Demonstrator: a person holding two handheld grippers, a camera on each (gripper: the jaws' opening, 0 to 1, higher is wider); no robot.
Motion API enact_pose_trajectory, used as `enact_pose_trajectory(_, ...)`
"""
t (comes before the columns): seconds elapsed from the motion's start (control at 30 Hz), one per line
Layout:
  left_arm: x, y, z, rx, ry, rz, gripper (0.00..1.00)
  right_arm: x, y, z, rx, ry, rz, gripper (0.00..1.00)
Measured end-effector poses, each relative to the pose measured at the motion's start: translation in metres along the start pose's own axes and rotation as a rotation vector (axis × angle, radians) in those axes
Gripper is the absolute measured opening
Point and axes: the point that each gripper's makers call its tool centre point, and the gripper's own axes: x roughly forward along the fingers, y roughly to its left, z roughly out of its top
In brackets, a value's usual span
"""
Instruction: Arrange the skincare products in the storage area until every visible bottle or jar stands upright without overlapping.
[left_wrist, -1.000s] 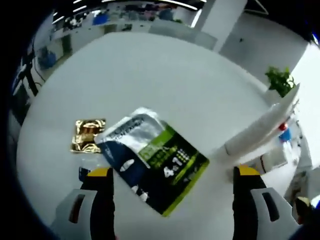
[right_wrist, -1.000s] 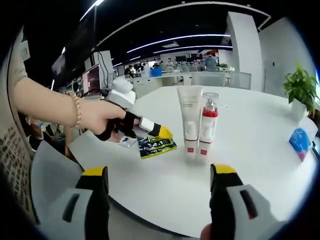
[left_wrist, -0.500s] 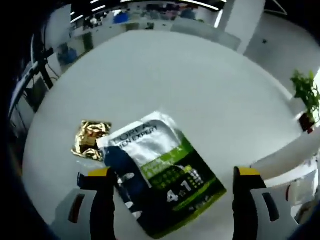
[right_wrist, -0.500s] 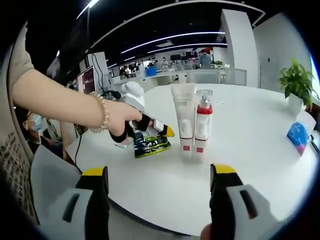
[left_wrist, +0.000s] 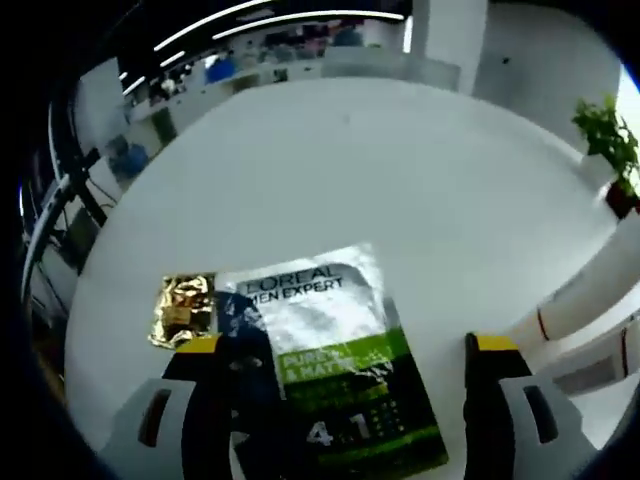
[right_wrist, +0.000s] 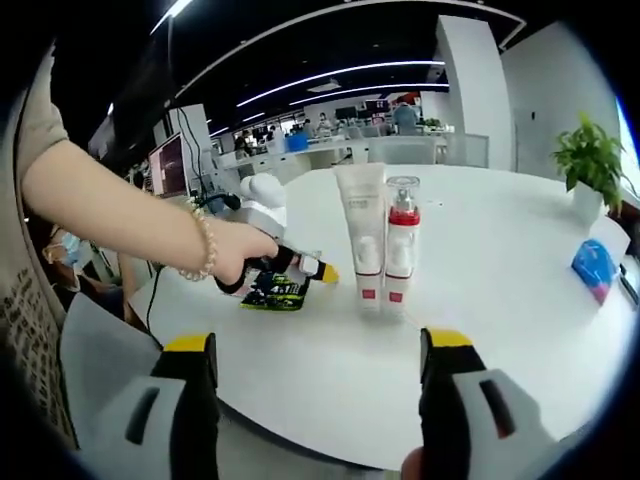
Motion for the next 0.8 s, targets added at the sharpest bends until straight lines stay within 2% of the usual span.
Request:
enact_pose_trajectory(0.17,-0.007,0.004,-0.004,0.076,0.011,-0.052,0.86,0.0,0.0,0.0,-0.001,0.0,0.001,0.84)
enact_pose_trajectory(0.23,-0.009,0.012,-0.008,0.074,0.013,-0.034,0.92,0.0,0.0,0.0,0.0,0.0,0.002,0.84)
enact_pose_trajectory(0.3,-0.008,0.016,-0.019,0.023,0.042,-0.049,0.92,0.0,0.001,0.0,-0.001,0.0,0.004,0.84)
enact_pose_trajectory(0.33,-0.009,0.018,-0.014,0.049,0.004,-0.045,0.91,0.0,0.001,0.0,-0.001,0.0,0.005,0.84)
enact_pose_trajectory(0.47,-0.005,0.016,-0.011,0.076,-0.013,-0.063,0.9,0.0,0.001,0.0,-0.003,0.001,0.006,0.84)
enact_pose_trajectory(0.7,-0.004,0.01,-0.007,0.115,-0.049,-0.098,0.76,0.0,0.0,0.0,-0.002,-0.001,0.002,0.83)
enact_pose_trajectory(0.8,-0.004,0.009,-0.007,0.129,-0.05,-0.11,0.75,0.0,0.0,0.0,-0.004,-0.001,0.004,0.83)
